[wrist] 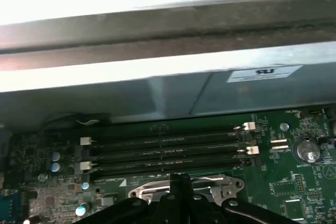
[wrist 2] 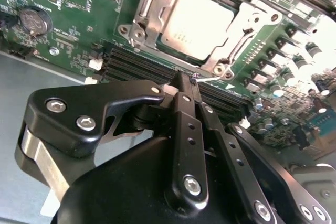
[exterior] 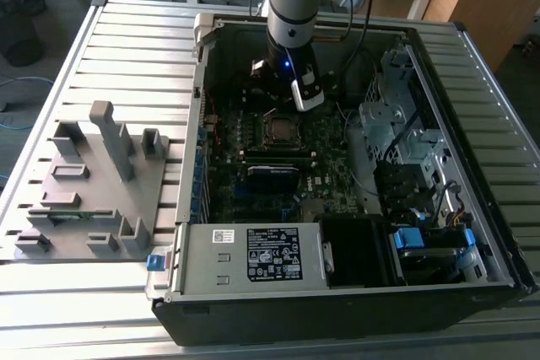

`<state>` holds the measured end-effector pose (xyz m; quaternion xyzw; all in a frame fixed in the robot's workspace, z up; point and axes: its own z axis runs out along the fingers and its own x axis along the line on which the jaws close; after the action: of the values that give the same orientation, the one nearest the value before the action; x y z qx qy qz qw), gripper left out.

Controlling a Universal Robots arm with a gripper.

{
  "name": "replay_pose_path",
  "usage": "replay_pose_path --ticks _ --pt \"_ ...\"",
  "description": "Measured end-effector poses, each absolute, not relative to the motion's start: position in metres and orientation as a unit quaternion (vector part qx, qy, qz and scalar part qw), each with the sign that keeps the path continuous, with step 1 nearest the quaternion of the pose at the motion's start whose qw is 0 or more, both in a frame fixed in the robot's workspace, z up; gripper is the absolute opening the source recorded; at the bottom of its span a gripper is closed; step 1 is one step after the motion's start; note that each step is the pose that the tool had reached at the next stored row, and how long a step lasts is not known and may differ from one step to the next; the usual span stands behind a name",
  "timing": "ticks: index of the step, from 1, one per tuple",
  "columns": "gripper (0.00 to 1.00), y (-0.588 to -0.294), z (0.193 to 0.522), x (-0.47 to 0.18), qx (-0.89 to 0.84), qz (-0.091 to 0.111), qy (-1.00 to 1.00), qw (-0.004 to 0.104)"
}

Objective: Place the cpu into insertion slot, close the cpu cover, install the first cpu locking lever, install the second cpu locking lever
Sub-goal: 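Install the first cpu locking lever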

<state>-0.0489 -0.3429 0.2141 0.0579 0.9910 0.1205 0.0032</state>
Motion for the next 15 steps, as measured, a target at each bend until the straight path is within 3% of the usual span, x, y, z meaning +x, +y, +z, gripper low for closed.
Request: replay_pose_path --ticks 15 --pt "0.10 -0.3420 0.2105 -0.0455 0.061 0.127 0.990 0.003"
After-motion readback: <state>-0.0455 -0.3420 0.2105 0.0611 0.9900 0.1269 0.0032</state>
